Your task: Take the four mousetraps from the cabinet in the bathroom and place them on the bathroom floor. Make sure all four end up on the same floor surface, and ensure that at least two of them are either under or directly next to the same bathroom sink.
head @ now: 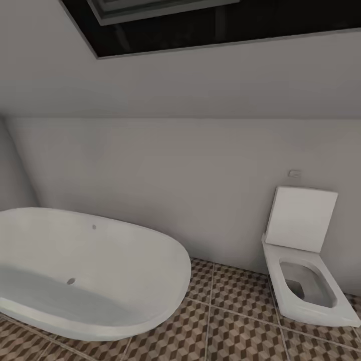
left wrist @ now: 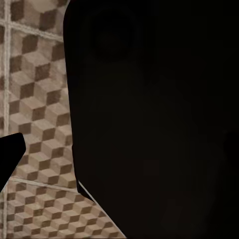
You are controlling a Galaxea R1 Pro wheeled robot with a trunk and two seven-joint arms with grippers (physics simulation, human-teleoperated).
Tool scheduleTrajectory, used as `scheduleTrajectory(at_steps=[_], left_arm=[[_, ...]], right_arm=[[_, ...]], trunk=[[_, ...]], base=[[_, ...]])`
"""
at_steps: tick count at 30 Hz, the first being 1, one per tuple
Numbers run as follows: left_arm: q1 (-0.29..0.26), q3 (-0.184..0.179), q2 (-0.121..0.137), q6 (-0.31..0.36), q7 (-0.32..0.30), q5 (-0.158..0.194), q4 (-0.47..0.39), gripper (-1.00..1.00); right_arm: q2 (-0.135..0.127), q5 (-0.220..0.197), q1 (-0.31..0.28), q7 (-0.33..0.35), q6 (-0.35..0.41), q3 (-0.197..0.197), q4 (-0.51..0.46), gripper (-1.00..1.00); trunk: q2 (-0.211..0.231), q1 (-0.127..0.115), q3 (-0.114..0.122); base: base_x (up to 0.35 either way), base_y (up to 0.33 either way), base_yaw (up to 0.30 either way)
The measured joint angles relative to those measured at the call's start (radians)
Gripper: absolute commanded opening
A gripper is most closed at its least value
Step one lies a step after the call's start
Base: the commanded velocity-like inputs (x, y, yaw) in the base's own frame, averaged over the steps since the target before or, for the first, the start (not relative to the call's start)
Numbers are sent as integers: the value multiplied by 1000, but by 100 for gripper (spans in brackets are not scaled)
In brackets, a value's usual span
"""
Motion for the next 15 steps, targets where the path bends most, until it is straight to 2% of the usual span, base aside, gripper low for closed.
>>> scheduleTrajectory(at_steps=[6, 15], left_arm=[[29, 5, -8, -11, -5, 3, -32, 100], [32, 6, -8, -14, -4, 4, -49, 100]], right_arm=[[-1, 4, -34, 2, -11, 3, -6, 100], [1, 2, -39, 3, -28, 2, -7, 100]], trunk=[[0, 0, 0], [0, 0, 0]], base=[[0, 0, 0], [0, 0, 0]])
